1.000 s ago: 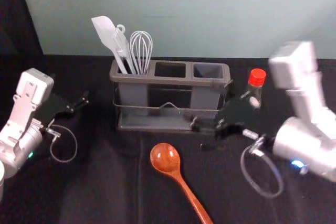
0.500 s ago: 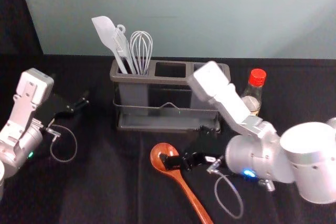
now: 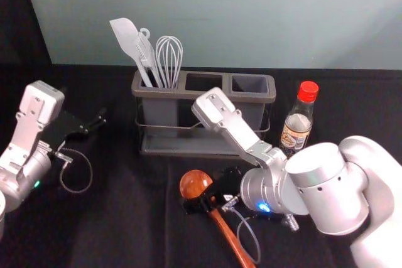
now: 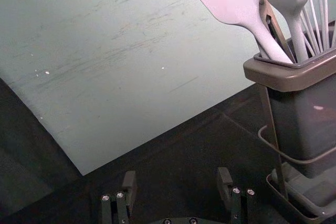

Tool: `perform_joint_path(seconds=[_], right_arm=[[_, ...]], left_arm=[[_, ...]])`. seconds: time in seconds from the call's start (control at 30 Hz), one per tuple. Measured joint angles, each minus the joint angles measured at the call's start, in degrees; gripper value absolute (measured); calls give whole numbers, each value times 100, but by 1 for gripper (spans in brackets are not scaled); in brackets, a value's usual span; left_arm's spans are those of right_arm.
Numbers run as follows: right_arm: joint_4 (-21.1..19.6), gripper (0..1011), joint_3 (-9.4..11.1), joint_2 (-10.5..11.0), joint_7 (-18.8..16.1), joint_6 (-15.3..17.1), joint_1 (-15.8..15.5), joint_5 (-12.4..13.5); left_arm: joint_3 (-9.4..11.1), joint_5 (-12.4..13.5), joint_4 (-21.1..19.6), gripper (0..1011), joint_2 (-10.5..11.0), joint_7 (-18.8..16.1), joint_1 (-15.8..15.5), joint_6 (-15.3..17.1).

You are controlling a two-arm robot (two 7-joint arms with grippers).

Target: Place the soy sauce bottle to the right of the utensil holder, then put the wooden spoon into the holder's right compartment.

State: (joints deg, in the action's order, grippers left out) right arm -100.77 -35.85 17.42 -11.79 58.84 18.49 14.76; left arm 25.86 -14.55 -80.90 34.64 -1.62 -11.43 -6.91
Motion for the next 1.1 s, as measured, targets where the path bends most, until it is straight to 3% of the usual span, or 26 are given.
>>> perform_joint_path(seconds=[0.7,1.1], right_arm=[[544,1002,305,-527,101,-86,-104,-178],[790,1002,334,-707,36,-156,-31,-315]], left_arm=[[0,0,0,1005,0,0,0,0],[0,0,0,1005,0,0,0,0]])
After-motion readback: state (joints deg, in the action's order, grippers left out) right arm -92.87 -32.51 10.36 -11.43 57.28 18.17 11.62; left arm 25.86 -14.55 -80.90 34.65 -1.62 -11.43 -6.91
